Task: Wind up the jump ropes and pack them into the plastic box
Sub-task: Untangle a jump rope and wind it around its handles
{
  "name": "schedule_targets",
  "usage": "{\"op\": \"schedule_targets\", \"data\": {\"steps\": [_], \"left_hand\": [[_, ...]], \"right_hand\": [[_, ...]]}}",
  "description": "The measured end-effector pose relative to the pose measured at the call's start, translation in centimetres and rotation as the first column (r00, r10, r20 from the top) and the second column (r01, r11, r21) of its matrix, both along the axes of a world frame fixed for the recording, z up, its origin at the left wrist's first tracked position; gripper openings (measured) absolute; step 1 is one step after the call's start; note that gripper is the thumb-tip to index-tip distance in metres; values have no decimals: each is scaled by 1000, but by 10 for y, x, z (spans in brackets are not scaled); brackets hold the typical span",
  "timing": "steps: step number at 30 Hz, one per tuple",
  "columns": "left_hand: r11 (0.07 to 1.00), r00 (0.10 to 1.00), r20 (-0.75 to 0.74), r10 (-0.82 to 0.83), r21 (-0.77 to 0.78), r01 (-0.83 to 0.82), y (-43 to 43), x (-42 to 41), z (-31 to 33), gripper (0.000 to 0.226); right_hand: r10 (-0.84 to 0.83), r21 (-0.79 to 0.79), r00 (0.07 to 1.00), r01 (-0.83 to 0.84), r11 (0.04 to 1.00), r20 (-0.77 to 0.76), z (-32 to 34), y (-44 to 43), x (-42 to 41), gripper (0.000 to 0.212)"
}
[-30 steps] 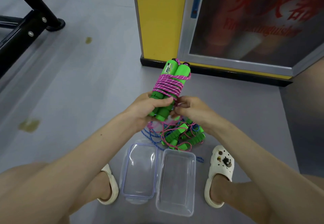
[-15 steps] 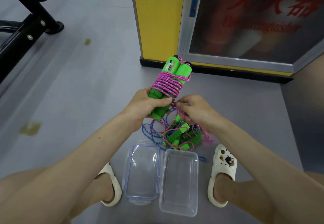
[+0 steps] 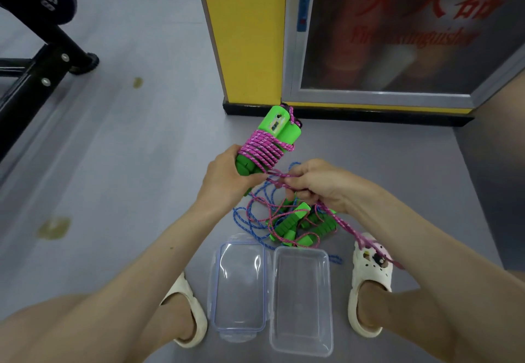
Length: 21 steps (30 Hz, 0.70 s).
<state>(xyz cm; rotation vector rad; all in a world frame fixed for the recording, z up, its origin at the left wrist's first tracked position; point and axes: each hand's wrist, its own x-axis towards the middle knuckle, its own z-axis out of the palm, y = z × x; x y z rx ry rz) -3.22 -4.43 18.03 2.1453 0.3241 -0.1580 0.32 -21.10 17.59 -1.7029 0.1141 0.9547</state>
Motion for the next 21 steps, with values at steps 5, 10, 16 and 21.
{"op": "schedule_targets", "data": {"steps": [5,10,16,21], "left_hand": [[985,1000,24,-12,175,7,-8,-4,-7,42],[943,995,56,-83,326,60,-13,-6,-5,51],[920,989,76,-127,382,89,-14,-10,-5,52],[830,981,140,-134,557,34,-17,-12,-9,45]], "right_hand": [[70,-88,993,-61,994,97,2,6,-5,25],[-71,-45,980,80,996,183,-1,10,-6,29],[-138,17,988,137,990,68,1,11,-6,27],[-3,5,992,2,1000,129,-1,17,-9,19]]}}
